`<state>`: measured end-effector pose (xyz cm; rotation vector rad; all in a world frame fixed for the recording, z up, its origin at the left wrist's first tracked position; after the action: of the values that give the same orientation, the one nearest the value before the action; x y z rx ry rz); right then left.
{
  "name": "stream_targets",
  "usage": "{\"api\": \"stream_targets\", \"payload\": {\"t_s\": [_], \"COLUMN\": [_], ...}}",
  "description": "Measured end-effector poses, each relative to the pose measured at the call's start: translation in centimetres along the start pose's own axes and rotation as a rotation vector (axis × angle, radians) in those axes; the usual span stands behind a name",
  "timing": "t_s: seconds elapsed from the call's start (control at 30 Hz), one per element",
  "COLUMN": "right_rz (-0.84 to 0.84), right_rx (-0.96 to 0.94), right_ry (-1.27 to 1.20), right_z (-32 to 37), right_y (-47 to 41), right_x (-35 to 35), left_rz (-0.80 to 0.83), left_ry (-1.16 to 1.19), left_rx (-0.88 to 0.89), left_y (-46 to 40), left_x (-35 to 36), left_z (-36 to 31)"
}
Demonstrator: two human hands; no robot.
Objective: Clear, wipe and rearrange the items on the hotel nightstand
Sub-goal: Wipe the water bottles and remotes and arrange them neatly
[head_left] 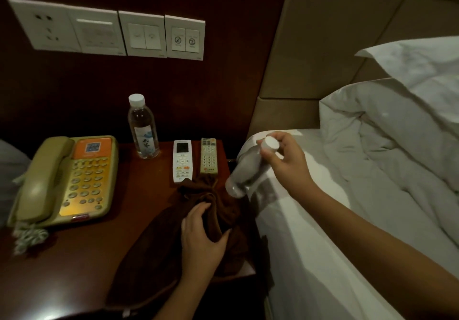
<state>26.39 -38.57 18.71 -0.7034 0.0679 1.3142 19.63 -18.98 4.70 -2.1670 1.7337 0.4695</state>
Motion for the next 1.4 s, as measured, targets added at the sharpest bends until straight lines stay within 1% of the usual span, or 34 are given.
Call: {"api": "stream_targets", "payload": {"t_s": [0.1, 0.33, 0.43, 0.57, 0.7, 0.83, 0.9, 1.03, 1.3, 1.37, 1.4], "right_rz": [0.069, 0.246, 0.317, 0.386, 0.480, 0.510, 0.508, 0.472, 0.467, 0.519, 0.589], "right_rx": [0.032, -0.023, -0.057, -0.058, -0.076, -0.096, -0.131, -0.123, -0.095, -0.101, -0.115], "right_ry": [-0.048, -0.050, -0.082, -0.170, -0.241, -0.287, -0.295, -0.322, -0.244, -0.202, -0.186], "right_z": [0.7, 2.8, 4.5, 6.1, 7.8, 9.5, 10.6, 12.0, 11.7, 11.7, 11.9], "right_y": [2.4, 4.3, 5.4, 6.6, 7.3, 7.2, 7.3, 6.8, 7.1, 7.0, 6.9], "right_x": [1.6, 5.0, 7.1, 9.4, 11.3, 12.9, 13.7, 15.2, 18.6, 18.7, 18.9], "left_rz": [0.023, 0.070, 0.038, 0.014, -0.045, -0.136, -0.189, -0.259, -0.278, -0.267, -0.261], "left_ry": [0.009, 0.064, 0.134, 0.179, 0.172, 0.201, 0.222, 0.260, 0.285, 0.271, 0.271], "left_rx": [-0.025, -0.088, -0.143, -0.199, -0.209, -0.246, -0.239, -0.180, -0.057, -0.037, -0.046], "left_y": [0.2, 0.7, 1.0, 1.6, 1.6, 1.3, 1.2, 0.7, 0.3, -0.1, -0.2], "left_x": [-0.4, -1.2, -2.5, -4.7, -6.6, -8.5, -9.7, -12.4, -15.1, -15.6, -15.8], "left_z": [0.4, 1.0, 1.9, 3.1, 3.6, 3.9, 3.9, 3.3, 1.5, 1.2, 1.1]}}
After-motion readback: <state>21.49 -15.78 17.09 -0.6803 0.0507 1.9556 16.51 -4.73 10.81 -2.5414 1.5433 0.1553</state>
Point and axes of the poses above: each hand's wrist, its own y-axis away from the middle knuckle, its own x-axis out of the palm, z = x × y, the point moved 6 cm from there along -y, towards the middle knuckle, and after that the axes turned 9 degrees about -x, right-handed, at the moved point
